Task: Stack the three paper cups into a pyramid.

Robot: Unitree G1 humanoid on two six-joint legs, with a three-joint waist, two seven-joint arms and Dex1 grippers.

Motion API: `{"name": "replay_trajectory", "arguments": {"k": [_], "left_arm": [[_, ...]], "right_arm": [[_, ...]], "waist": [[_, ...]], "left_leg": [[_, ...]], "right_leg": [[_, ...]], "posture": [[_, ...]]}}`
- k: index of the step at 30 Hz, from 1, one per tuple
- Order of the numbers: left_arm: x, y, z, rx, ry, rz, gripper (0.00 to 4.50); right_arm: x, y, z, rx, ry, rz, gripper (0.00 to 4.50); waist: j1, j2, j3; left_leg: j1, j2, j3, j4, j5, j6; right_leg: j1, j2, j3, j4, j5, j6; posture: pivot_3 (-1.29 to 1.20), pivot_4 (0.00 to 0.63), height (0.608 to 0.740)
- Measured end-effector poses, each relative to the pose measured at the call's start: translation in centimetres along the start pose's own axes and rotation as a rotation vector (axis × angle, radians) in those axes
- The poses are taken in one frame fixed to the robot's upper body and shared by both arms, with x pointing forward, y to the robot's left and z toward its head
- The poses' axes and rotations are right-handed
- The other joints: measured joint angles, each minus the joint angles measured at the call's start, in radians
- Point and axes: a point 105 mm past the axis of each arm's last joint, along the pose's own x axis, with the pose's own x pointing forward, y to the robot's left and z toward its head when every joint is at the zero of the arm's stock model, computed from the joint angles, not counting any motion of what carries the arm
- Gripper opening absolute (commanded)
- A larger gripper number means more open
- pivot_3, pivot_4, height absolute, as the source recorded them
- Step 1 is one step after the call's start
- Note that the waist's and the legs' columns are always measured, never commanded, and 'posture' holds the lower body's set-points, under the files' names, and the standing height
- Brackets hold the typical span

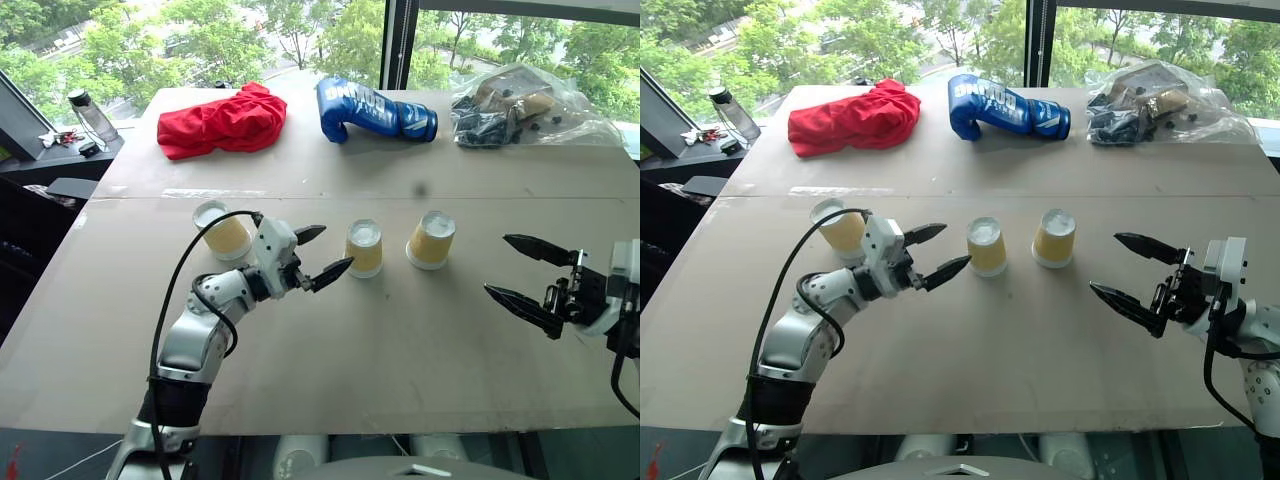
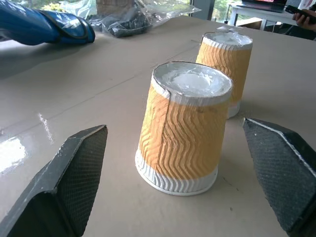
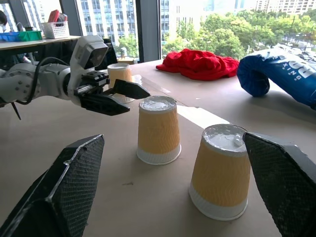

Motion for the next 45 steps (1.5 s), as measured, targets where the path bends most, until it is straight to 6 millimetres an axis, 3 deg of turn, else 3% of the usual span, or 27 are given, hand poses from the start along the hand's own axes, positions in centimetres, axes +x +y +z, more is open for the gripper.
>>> {"name": "replay_trajectory", "arguments": {"k": [4,8,11,13,15,17,23,36,44,45], "left_arm": [[1.3,0.1,-0.8,0.003,0.003,-0.063,4.5],[2.5,0.4,-0.2,0.019,-0.022,-0.117,4.5],[3.3,0.2,0.0,0.011,-0.031,-0.166,3.79],[3.6,0.1,0.0,0.009,-0.027,-0.183,2.64],[3.7,0.2,0.0,0.011,-0.027,-0.189,1.87],[3.7,0.1,0.0,0.016,-0.031,-0.194,1.54],[4.1,-0.1,0.1,0.029,-0.043,-0.197,1.52],[8.4,0.3,0.1,0.081,-0.071,-0.15,1.52],[9.0,0.1,0.1,0.076,-0.073,-0.172,1.52],[9.0,0.1,0.1,0.071,-0.072,-0.173,1.99]], "right_arm": [[-0.2,0.8,-0.2,0.016,0.02,-0.001,4.43],[-0.1,0.8,0.0,0.005,0.018,-0.014,4.43],[-0.2,0.8,-0.1,0.003,0.02,-0.02,4.5],[-0.3,0.8,-0.1,-0.002,0.021,-0.019,4.5],[-0.4,0.8,-0.2,-0.002,0.022,-0.014,4.5],[-0.6,0.7,-0.4,0.0,0.022,-0.019,4.5],[-1.0,0.7,-0.8,0.001,0.024,-0.024,4.5],[-0.9,0.2,-0.7,-0.035,0.029,-0.072,4.5],[-0.8,0.0,-0.6,-0.043,0.03,-0.083,4.5],[-0.8,-0.1,-0.6,-0.044,0.03,-0.085,4.5]], "waist": [[-0.004,0.0,0.0],[-0.003,0.0,0.0],[-0.002,0.0,0.0],[-0.003,0.0,0.0],[-0.003,0.0,0.0],[-0.003,0.0,0.0],[-0.001,0.0,0.0],[0.011,-0.001,0.0],[0.011,-0.001,0.0],[0.011,-0.001,0.0]], "left_leg": [[0.0,0.0,0.0,0.001,0.0,0.0],[0.0,0.0,-0.001,0.001,0.0,0.0],[0.0,0.0,0.0,0.001,0.0,0.0],[0.0,0.0,0.0,0.001,0.0,0.0],[0.0,0.0,-0.001,0.001,0.0,0.0],[0.0,0.0,-0.001,0.001,0.0,0.0],[0.0,0.0,-0.001,0.002,0.0,0.0],[-0.001,0.0,-0.001,0.002,0.0,0.0],[-0.001,0.0,-0.001,0.002,0.0,0.0],[-0.001,0.0,-0.001,0.002,0.0,0.0]], "right_leg": [[0.0,0.0,0.001,0.0,0.0,0.0],[0.0,0.001,0.0,0.001,0.0,0.0],[0.0,0.001,0.0,0.0,0.0,0.0],[0.0,0.001,0.0,0.0,0.0,0.0],[0.0,0.001,0.0,0.001,0.0,0.0],[0.0,0.001,0.0,0.001,0.0,0.0],[0.0,0.001,0.0,0.001,0.0,0.0],[0.0,0.001,-0.001,0.001,0.0,0.0],[0.0,0.002,-0.001,0.001,0.0,0.0],[0.0,0.001,-0.001,0.001,0.0,0.0]], "posture": [[0.0,0.15,0.74],[0.0,0.15,0.74],[0.0,0.15,0.74],[0.0,0.15,0.74],[0.0,0.15,0.74],[0.0,0.15,0.74],[0.0,0.15,0.74],[0.0,0.15,0.74],[0.0,0.15,0.74],[0.0,0.15,0.74]]}}
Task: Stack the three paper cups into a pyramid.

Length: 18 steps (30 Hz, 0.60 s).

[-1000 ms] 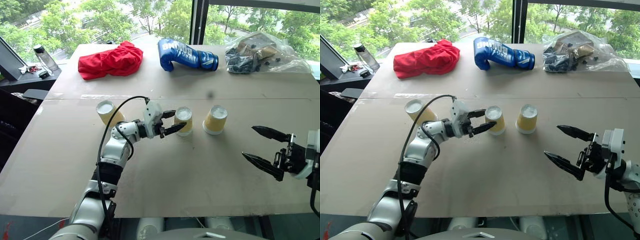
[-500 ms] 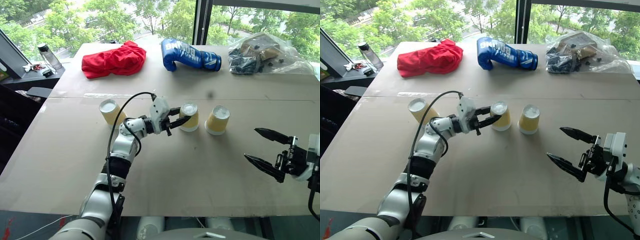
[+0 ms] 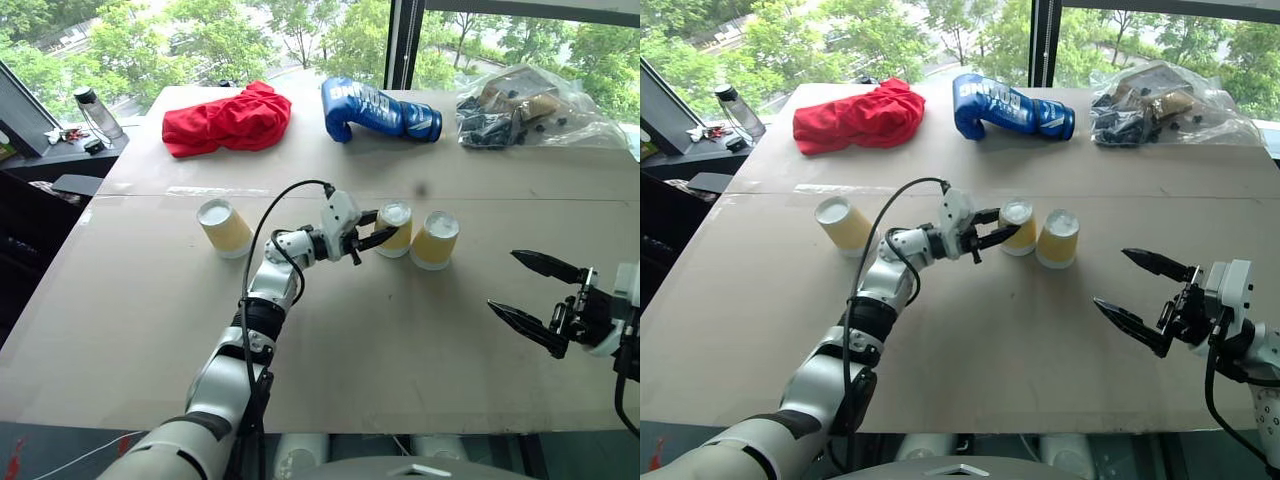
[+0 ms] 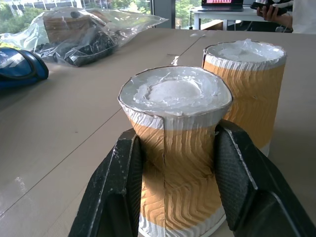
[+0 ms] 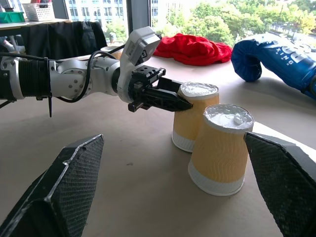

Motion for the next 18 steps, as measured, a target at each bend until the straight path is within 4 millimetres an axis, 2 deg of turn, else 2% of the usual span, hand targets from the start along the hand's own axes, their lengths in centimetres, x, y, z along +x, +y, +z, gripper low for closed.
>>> {"name": "replay_trajectory", "arguments": {"k": [1,2,5,8,12,15,18], "left_arm": [[0.0,0.0,0.0,-0.011,-0.001,-0.003,2.53],[0.0,-0.1,0.0,-0.021,0.001,-0.01,2.76],[-0.1,-0.4,-0.3,-0.044,0.015,-0.032,4.42],[-0.7,-0.9,-0.7,-0.06,0.029,-0.048,4.48],[-1.4,-1.0,-0.3,-0.031,0.026,-0.043,4.48],[-2.4,-1.1,0.6,0.01,0.01,-0.013,4.48],[-4.3,-0.8,2.1,0.029,-0.027,0.074,4.48]], "right_arm": [[0.0,-0.1,0.0,-0.002,-0.001,-0.003,4.5],[0.1,-0.1,0.1,-0.004,-0.002,-0.004,4.5],[0.3,-0.1,0.2,-0.01,-0.006,0.0,4.5],[0.5,-0.2,0.4,-0.018,-0.013,0.006,4.5],[0.6,-0.3,0.4,-0.02,-0.017,0.011,4.5],[0.8,-0.3,0.5,-0.024,-0.021,0.016,4.5],[0.8,-0.4,0.5,-0.022,-0.021,0.016,4.5]], "waist": [[0.0,0.0,0.0],[0.0,0.0,0.0],[0.0,0.0,0.0],[-0.002,0.0,0.0],[-0.001,0.0,0.0],[-0.001,0.0,0.0],[-0.004,0.0,0.0]], "left_leg": [[0.0,0.0,0.0,0.0,0.0,0.0],[0.0,0.0,0.0,0.0,0.0,0.0],[0.0,0.0,0.0,0.0,0.0,0.0],[0.0,0.0,0.0,0.0,0.0,0.0],[0.0,0.0,0.0,0.0,0.0,0.0],[0.0,0.001,0.0,0.0,0.0,0.0],[0.0,0.002,0.0,0.0,0.0,0.0]], "right_leg": [[0.0,0.0,0.0,0.0,0.0,0.0],[0.0,0.0,0.0,0.0,0.0,0.0],[0.0,0.0,0.0,0.0,0.0,0.0],[0.0,0.0,0.0,0.0,0.0,0.0],[0.0,0.0,0.0,0.0,0.0,0.0],[0.0,0.0,0.001,0.0,0.0,0.0],[0.0,0.0,0.001,0.001,0.0,0.0]], "posture": [[0.0,0.15,0.74],[0.0,0.15,0.74],[0.0,0.15,0.74],[0.0,0.15,0.74],[0.0,0.15,0.74],[0.0,0.15,0.74],[0.0,0.15,0.74]]}}
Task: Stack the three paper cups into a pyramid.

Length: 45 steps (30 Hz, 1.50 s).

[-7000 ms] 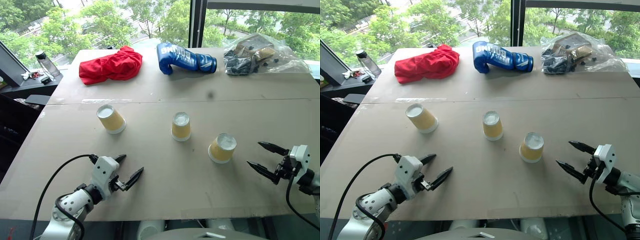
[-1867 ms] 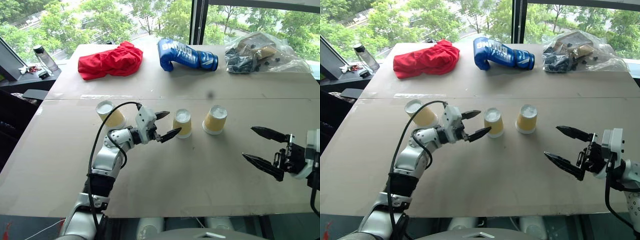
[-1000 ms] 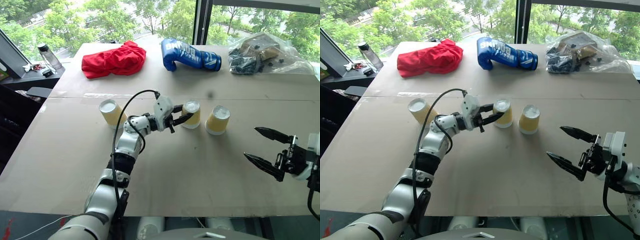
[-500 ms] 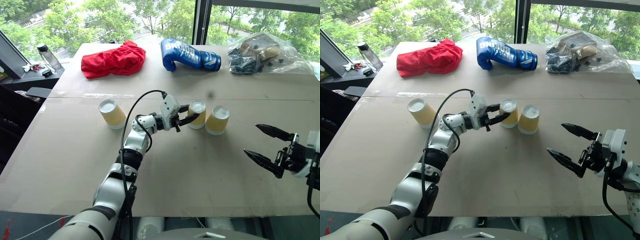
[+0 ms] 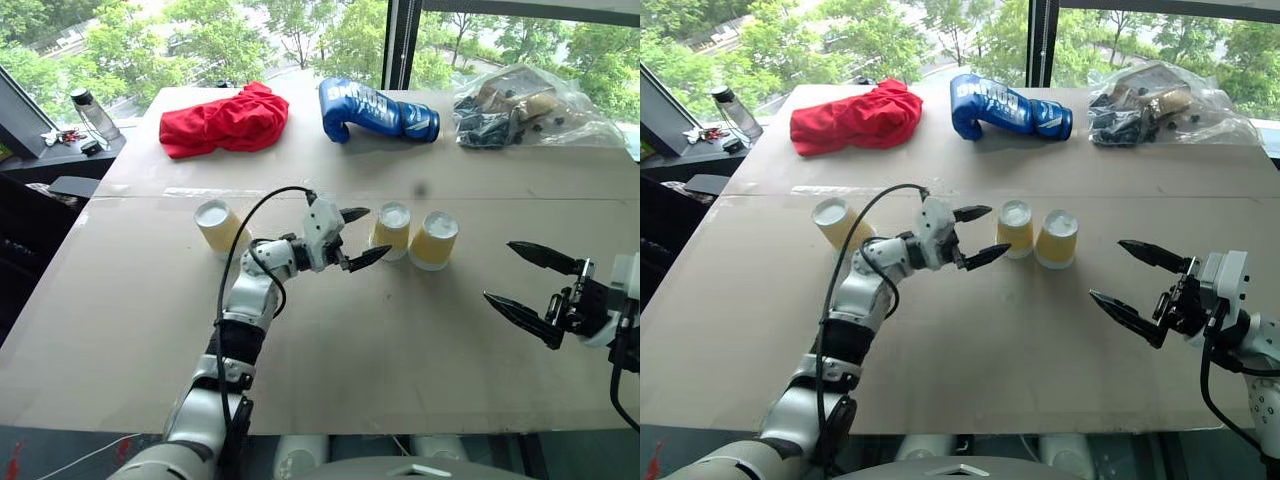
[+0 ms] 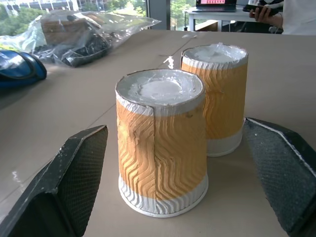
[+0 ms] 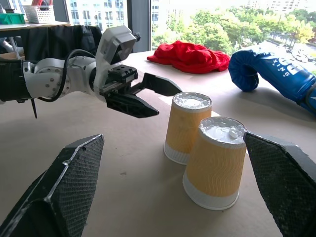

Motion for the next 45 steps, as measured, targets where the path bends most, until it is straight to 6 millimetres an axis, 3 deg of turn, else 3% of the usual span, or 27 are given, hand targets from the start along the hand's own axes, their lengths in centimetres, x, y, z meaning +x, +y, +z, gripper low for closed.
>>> {"name": "replay_trajectory", "arguments": {"k": [6,10,13,19,31,45], "left_arm": [[-5.2,-0.5,3.8,0.034,-0.085,0.239,4.48],[-8.0,0.7,5.7,0.07,-0.144,0.515,4.48],[-11.4,2.6,5.5,0.098,-0.11,0.781,4.48],[-15.3,3.9,3.9,0.13,-0.002,1.013,4.48],[-16.5,4.6,0.1,0.022,0.09,1.111,4.48],[-16.0,6.8,-1.9,-0.016,0.161,1.086,4.48]], "right_arm": [[0.9,-0.2,0.4,-0.007,-0.029,0.034,4.5],[2.2,-0.2,0.7,0.016,-0.068,0.097,4.5],[3.3,-0.4,1.4,0.024,-0.104,0.147,4.5],[4.7,-0.3,1.7,0.036,-0.128,0.209,4.5],[4.4,-0.2,1.0,0.064,-0.117,0.228,4.5],[4.3,-0.3,0.9,0.049,-0.107,0.204,4.5]], "waist": [[-0.006,0.0,0.0],[0.001,0.0,0.0],[0.003,0.0,0.0],[0.003,0.0,0.0],[0.003,-0.001,0.0],[0.002,-0.001,0.0]], "left_leg": [[0.0,0.003,0.0,0.0,0.0,0.0],[0.003,0.002,0.0,0.001,0.0,0.0],[0.003,0.001,-0.001,0.001,0.0,0.001],[0.002,0.001,-0.001,0.001,0.0,0.001],[0.002,0.001,-0.002,0.001,0.0,0.001],[0.002,0.0,-0.002,0.001,0.0,0.001]], "right_leg": [[0.001,-0.002,0.001,0.0,0.0,0.0],[0.004,-0.003,0.0,0.0,0.0,0.0],[0.004,-0.002,-0.001,0.0,0.0,0.0],[0.004,-0.002,-0.002,-0.001,0.0,0.0],[0.003,-0.003,-0.002,-0.001,0.0,0.0],[0.003,-0.003,-0.003,-0.001,0.0,0.0]], "posture": [[0.0,0.15,0.74],[0.0,0.15,0.74],[0.0,0.15,0.74],[0.0,0.15,0.74],[0.0,0.15,0.74],[0.0,0.15,0.74]]}}
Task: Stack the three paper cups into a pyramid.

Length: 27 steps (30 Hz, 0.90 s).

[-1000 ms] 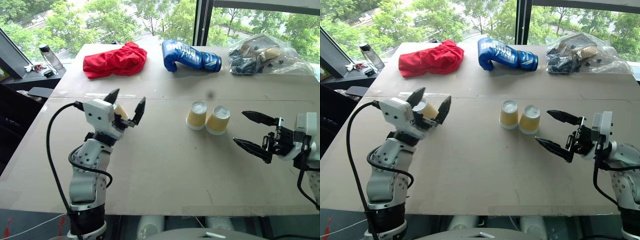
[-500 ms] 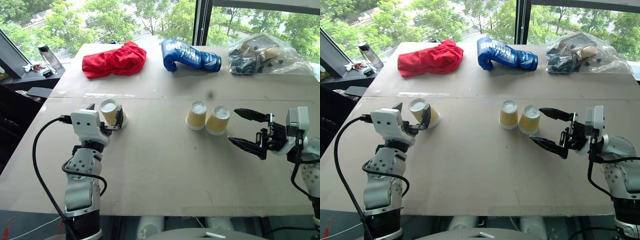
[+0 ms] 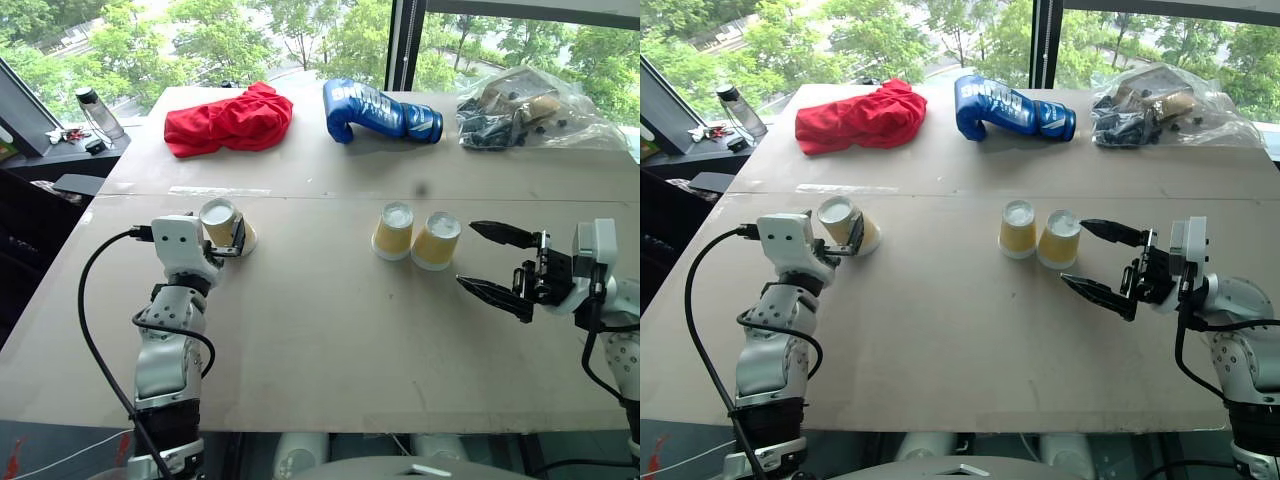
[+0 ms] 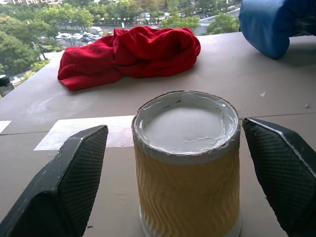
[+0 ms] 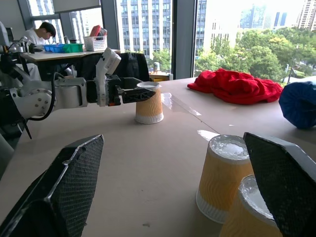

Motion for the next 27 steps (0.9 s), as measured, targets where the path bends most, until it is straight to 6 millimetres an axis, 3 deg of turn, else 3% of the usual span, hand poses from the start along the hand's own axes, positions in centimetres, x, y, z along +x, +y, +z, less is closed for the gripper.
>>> {"name": "replay_trajectory", "arguments": {"k": [4,9,21,27], "left_arm": [[0.4,-0.4,-1.2,-0.011,0.036,-0.019,4.48],[0.5,-0.2,-2.1,-0.018,0.046,-0.013,3.05],[0.9,0.3,-2.0,0.015,-0.001,-0.018,3.05],[2.2,0.0,0.3,0.055,-0.061,-0.098,3.05]], "right_arm": [[0.0,0.0,0.0,-0.008,0.005,-0.003,4.5],[0.2,0.1,0.3,-0.019,0.005,-0.006,4.5],[0.1,0.0,0.2,-0.019,0.008,-0.009,4.5],[0.1,0.0,0.3,-0.018,0.006,-0.01,4.5]], "waist": [[-0.001,0.0,0.0],[0.0,0.0,0.0],[0.0,0.0,0.0],[0.001,0.0,0.0]], "left_leg": [[0.0,0.0,0.0,0.0,0.0,0.0],[0.0,0.0,0.0,0.0,0.0,0.0],[0.0,0.0,0.0,0.0,0.0,0.0],[-0.001,0.0,0.0,0.0,0.0,0.0]], "right_leg": [[0.0,0.0,0.0,0.0,0.0,0.0],[0.0,0.0,0.0,0.0,0.0,0.0],[0.0,-0.001,-0.001,0.0,0.0,0.0],[0.0,-0.001,-0.001,0.0,0.0,0.0]], "posture": [[0.0,0.15,0.74],[0.0,0.15,0.74],[0.0,0.15,0.74],[0.0,0.15,0.74]]}}
